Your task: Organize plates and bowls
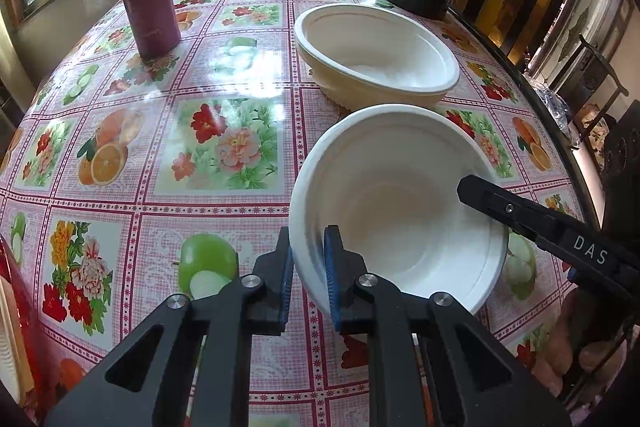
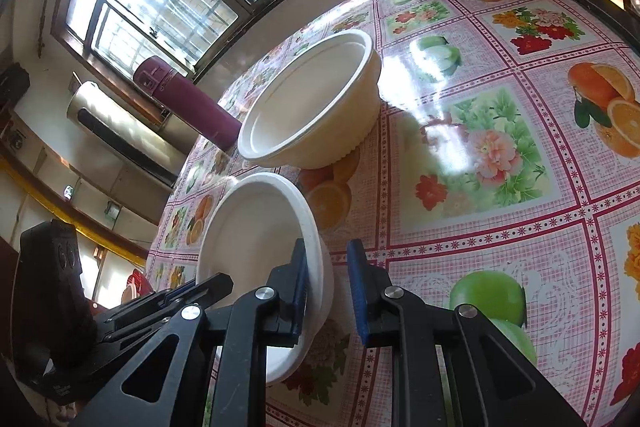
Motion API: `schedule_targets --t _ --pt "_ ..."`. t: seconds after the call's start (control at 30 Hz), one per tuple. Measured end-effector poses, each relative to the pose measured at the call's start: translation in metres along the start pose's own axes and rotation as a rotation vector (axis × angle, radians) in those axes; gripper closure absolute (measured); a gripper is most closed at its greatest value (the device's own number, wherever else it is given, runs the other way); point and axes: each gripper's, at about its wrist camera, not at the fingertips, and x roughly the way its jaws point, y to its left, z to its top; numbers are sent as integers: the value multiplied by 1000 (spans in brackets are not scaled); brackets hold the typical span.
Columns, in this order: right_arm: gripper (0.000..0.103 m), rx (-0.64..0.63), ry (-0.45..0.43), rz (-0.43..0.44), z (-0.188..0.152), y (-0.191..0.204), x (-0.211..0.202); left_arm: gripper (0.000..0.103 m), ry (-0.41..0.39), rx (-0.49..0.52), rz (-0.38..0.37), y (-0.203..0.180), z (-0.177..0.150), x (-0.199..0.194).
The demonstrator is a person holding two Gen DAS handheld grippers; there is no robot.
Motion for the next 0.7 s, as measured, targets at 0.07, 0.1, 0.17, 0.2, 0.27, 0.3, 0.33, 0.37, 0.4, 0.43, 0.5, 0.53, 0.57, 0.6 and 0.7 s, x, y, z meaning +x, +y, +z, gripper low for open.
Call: schedule_targets --t 0.07,0.1,0.17,0.2,0.27,0.3,0.33,0.37,0.4,0.43,0.5,0.53,0.57,0.6,0.7 --pt "83 -7 -3 8 -1 5 2 90 -3 -9 4 6 -2 -3" --pt "83 -8 -4 14 -2 7 3 90 -7 -13 14 9 -3 -5" --pt "83 -10 -2 29 -3 12 7 91 -21 -21 31 17 -6 -10" --pt "83 -13 1 39 -4 15 9 91 -27 -26 36 21 -7 -13" --pt "83 -22 4 50 -5 22 13 91 -39 -39 46 29 -9 -18" --pt "84 -29 6 54 -6 26 16 91 -46 -47 53 34 -10 -21" --pt "84 -37 8 59 -7 30 18 91 -53 -55 61 38 -11 -25" --pt "84 -45 6 64 -7 33 19 91 -62 -62 73 43 -13 -28" --pt "84 -52 2 72 -7 38 21 91 -72 -70 83 48 -14 -32" --pt "84 -59 -1 82 -8 42 21 91 -80 -80 86 53 -15 -35" --pt "84 -70 -7 101 -9 51 23 91 -95 -100 95 64 -18 -43" --pt "84 -75 -8 113 -10 56 24 91 -104 -108 101 69 -19 -47" --pt "84 -83 -9 119 -11 62 26 91 -111 -116 107 74 -20 -51" --pt "84 -93 -11 118 -12 67 27 91 -118 -124 114 79 -21 -54" --pt "84 -110 -21 109 -16 76 30 91 -128 -144 125 91 -24 -59"
